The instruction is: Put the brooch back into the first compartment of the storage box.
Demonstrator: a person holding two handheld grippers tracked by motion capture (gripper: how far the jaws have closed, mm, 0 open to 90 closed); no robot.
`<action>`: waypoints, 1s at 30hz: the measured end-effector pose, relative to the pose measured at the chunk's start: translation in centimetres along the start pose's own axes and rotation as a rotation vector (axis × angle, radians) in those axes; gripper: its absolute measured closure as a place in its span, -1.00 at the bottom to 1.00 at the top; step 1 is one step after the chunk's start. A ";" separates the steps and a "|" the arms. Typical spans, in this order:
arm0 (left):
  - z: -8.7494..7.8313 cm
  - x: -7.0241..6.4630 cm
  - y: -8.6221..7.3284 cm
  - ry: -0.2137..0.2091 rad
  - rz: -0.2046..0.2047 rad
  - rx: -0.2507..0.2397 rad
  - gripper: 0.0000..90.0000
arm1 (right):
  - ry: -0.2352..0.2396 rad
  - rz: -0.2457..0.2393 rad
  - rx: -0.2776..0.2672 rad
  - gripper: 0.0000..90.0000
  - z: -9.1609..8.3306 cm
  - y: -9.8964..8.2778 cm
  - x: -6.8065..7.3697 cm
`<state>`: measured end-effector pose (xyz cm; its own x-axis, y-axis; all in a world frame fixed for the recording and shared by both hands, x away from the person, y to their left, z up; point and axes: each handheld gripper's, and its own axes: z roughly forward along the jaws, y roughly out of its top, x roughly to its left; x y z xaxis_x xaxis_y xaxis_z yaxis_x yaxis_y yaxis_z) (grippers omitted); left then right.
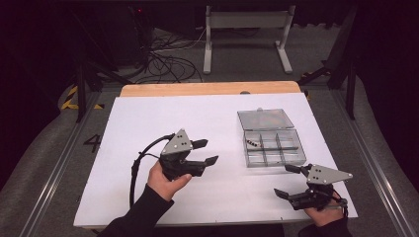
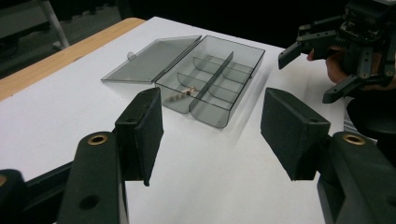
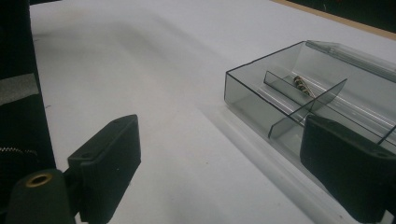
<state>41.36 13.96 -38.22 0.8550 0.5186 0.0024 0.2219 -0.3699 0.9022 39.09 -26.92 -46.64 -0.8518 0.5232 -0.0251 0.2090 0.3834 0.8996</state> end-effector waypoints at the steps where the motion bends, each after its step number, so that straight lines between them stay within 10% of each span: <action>1: -0.3 0.0 -0.3 0.004 -0.001 -0.003 -0.12 | 0.000 0.002 0.000 -0.72 0.0 0.0 0.0; 30: -6.1 0.6 -8.1 0.095 -0.069 -0.052 -0.19 | 0.001 -0.003 0.008 -0.73 0.2 0.0 0.1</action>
<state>37.19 21.95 -42.89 0.7900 0.6127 -0.0215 0.2515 -0.2918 0.9228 39.12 -26.73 -46.71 -0.8527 0.5217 -0.0274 0.2105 0.3910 0.8960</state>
